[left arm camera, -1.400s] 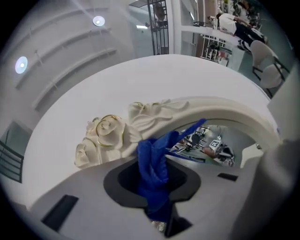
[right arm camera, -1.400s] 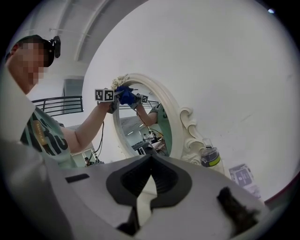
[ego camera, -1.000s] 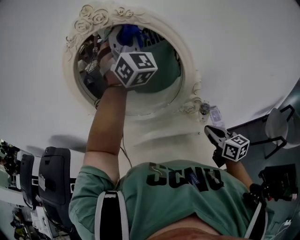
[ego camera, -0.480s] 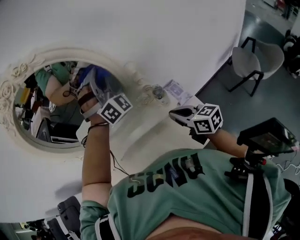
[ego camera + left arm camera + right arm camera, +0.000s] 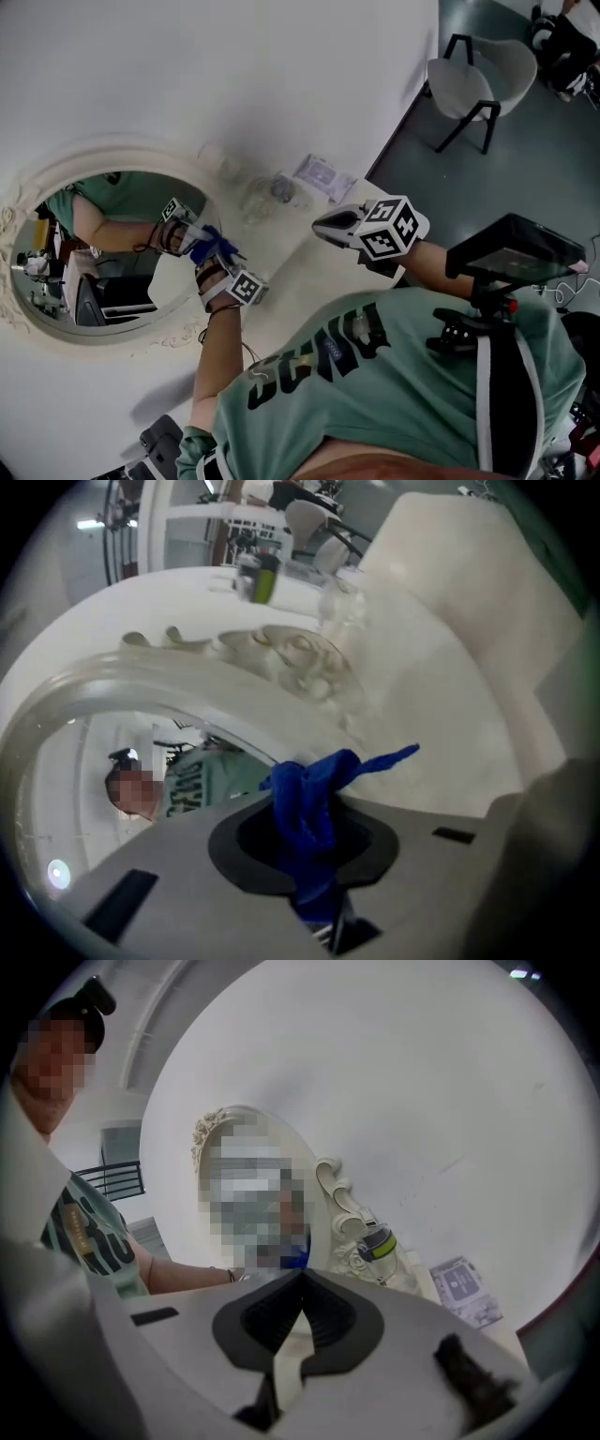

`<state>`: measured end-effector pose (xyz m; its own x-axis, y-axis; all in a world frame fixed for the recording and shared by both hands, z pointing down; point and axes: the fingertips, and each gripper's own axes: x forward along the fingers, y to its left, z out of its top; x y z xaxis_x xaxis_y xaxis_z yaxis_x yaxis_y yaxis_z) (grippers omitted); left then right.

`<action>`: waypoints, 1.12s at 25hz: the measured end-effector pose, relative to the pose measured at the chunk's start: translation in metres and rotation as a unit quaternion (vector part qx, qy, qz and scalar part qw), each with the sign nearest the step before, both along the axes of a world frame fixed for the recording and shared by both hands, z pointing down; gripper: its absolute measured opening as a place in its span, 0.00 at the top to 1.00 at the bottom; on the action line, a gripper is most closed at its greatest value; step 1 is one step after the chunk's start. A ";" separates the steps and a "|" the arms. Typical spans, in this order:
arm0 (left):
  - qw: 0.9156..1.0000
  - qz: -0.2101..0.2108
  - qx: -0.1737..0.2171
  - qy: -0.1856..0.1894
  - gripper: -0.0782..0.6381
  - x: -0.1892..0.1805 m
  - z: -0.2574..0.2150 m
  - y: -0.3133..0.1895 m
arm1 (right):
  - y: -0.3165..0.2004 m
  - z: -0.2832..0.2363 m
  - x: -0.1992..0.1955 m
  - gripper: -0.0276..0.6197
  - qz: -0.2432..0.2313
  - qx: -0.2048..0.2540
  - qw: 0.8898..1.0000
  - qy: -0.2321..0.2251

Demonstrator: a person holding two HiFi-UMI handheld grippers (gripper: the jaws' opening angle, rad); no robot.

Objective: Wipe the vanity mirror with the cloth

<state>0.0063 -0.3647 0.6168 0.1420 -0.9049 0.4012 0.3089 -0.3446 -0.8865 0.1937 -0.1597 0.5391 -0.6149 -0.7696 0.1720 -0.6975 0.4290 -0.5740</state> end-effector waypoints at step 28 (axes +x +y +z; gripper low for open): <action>0.927 -0.012 0.186 0.327 0.78 -0.119 -0.408 -0.018 | -0.022 -0.047 -0.072 0.95 -0.059 0.046 0.997 0.003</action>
